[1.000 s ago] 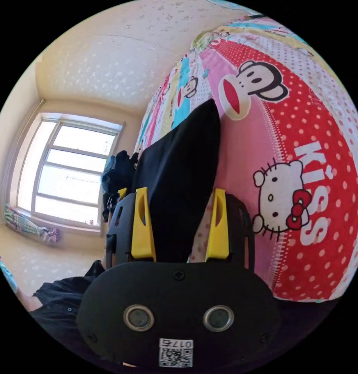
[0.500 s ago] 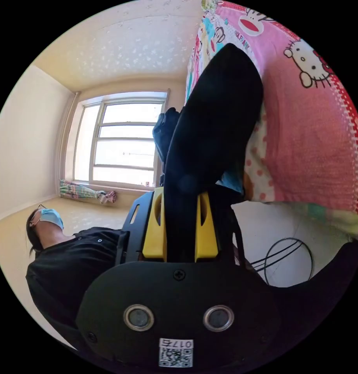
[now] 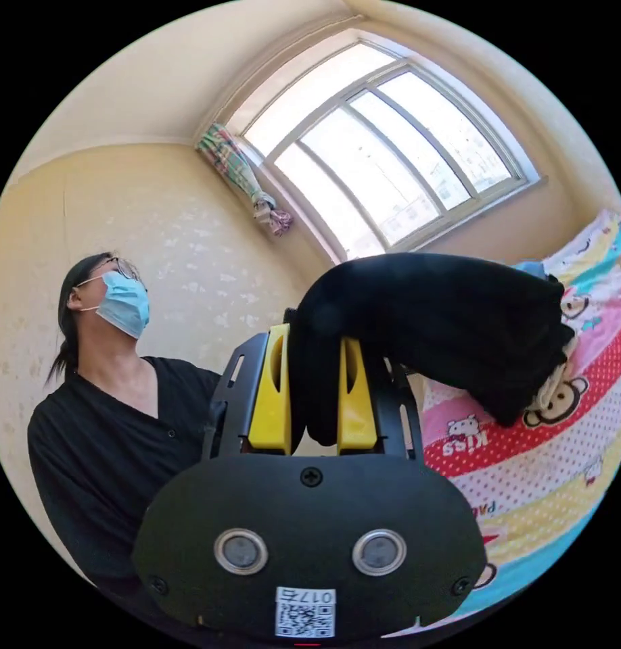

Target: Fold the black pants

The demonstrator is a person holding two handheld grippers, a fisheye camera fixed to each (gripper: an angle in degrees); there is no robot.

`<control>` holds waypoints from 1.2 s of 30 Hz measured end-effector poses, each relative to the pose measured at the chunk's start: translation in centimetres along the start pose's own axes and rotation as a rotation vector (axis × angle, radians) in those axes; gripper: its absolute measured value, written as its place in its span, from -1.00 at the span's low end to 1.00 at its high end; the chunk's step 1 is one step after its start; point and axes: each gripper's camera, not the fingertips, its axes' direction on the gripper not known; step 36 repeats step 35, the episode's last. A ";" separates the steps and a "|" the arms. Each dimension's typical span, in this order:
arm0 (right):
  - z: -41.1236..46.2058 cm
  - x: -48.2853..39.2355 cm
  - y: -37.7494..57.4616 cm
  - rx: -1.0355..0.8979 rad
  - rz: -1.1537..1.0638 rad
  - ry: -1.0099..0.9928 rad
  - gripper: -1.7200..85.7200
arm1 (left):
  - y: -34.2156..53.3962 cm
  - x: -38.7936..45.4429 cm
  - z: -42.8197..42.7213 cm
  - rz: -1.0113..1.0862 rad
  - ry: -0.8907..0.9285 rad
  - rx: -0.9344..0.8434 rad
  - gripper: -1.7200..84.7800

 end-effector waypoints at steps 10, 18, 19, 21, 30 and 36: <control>24.8 20.6 -14.1 -0.309 0.299 0.593 -0.74 | -8.7 -24.1 -0.9 -0.507 -0.615 -0.069 -0.70; 24.0 19.3 -6.5 -0.260 0.291 0.632 -0.89 | -0.6 -26.7 0.8 -0.456 -0.739 -0.195 -0.71; 22.1 17.1 -4.6 -0.262 0.235 0.683 -0.91 | 1.2 -25.3 0.6 -0.417 -0.762 -0.184 -0.73; 18.6 14.4 -0.3 -0.277 0.209 0.819 -0.93 | 4.9 -22.9 0.4 -0.367 -0.791 -0.123 -0.79; -12.8 -3.0 36.0 -0.090 1.161 1.572 -0.95 | 26.5 -20.9 9.0 -0.591 -0.560 -0.614 -0.98; -25.4 -20.6 46.8 0.352 1.401 1.664 -0.94 | 26.2 -15.7 16.3 -0.419 -0.671 -0.839 -0.98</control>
